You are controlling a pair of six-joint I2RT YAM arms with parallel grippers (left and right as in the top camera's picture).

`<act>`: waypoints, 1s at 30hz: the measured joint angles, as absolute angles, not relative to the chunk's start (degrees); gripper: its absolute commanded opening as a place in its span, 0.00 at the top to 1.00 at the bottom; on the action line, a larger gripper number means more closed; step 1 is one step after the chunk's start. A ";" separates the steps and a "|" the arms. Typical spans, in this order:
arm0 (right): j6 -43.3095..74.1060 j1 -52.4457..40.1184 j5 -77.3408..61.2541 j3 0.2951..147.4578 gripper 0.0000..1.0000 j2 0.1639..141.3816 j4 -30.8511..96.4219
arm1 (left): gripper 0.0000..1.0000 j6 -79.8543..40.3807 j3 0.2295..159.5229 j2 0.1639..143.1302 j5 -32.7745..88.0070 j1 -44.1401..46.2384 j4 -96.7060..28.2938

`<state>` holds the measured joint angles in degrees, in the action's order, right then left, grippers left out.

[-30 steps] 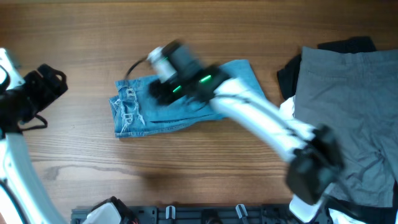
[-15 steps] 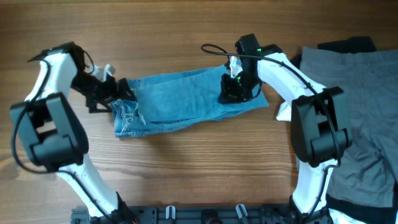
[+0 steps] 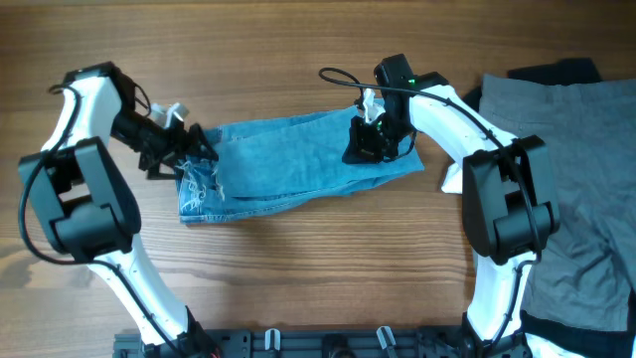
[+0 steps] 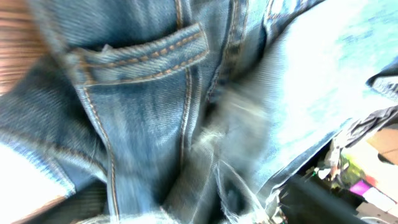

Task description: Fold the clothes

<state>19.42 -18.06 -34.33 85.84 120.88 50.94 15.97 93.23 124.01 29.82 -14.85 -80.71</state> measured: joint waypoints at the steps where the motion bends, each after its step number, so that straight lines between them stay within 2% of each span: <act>1: 19.42 -18.06 -34.30 85.84 0.90 120.88 50.89 | 0.00 15.73 93.23 123.15 29.82 -15.18 -79.96; 7: 19.29 -18.06 -34.30 85.84 0.89 120.88 50.46 | 0.00 15.57 81.60 120.18 29.87 -15.18 -65.21; 15: 19.16 -18.06 -34.30 85.84 0.89 120.88 50.24 | 0.00 10.37 80.09 119.83 28.21 -18.76 -70.02; 21: 19.16 -18.06 -34.28 85.84 0.89 120.88 50.13 | 0.00 6.70 76.27 116.95 28.21 -17.17 -62.06; 22: 19.16 -18.06 -34.28 85.84 0.89 120.88 50.09 | 0.02 6.46 75.20 116.14 28.18 -16.36 -60.29; 23: 19.16 -18.06 -34.28 85.84 0.89 120.88 50.04 | 0.27 6.39 73.34 114.83 27.77 -14.68 -57.45; 24: 19.16 -18.06 -34.30 85.84 0.89 120.88 50.06 | 0.59 6.35 72.66 114.37 27.66 -13.69 -56.23; 25: 19.16 -18.06 -34.28 85.84 0.89 120.88 50.04 | 0.96 6.22 72.29 114.15 27.70 -12.88 -55.44; 27: 19.16 -18.06 -34.28 85.84 0.89 120.88 50.02 | 0.96 6.76 71.75 115.13 28.69 -11.86 -53.74; 30: 19.14 -18.06 -34.28 85.84 0.90 120.88 50.43 | 0.96 7.42 73.93 118.06 29.87 -11.99 -62.33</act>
<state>19.14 -18.06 -34.28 85.84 120.88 50.43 7.42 73.93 118.06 29.87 -11.99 -62.33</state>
